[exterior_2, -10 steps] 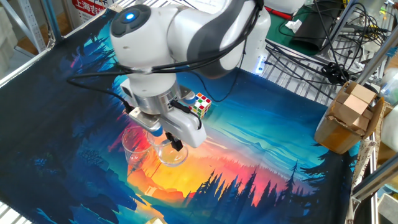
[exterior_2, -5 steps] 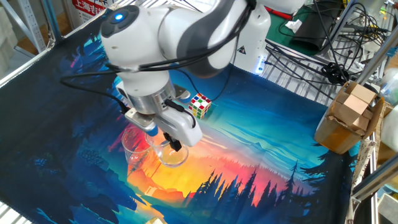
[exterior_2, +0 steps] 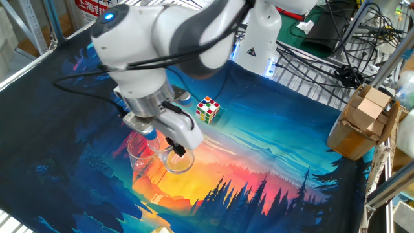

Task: Pour the water from one cup into another empty cup

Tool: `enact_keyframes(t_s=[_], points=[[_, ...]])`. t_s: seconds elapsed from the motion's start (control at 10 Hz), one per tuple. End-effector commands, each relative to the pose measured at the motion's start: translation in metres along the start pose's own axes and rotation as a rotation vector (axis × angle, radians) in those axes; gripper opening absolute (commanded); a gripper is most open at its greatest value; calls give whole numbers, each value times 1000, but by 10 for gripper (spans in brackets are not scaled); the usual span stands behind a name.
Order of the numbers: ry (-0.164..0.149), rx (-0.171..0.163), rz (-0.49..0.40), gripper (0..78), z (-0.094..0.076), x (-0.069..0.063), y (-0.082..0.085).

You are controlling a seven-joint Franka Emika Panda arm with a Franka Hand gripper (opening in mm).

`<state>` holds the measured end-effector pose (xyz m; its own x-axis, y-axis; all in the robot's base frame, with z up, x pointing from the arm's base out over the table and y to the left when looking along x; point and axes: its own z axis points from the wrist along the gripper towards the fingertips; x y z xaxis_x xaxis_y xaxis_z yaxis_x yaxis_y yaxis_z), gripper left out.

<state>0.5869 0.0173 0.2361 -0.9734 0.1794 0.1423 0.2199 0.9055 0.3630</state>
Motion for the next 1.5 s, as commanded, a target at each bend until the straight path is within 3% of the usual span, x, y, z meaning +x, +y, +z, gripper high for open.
enact_keyframes(t_s=[0.1,0.3,0.9,1.5], points=[[3,-16,2,12,-3,-4,-2],[16,-41,15,12,-2,-4,-2],[43,-73,21,12,-2,-5,-4],[60,-142,25,12,0,-7,-9]])
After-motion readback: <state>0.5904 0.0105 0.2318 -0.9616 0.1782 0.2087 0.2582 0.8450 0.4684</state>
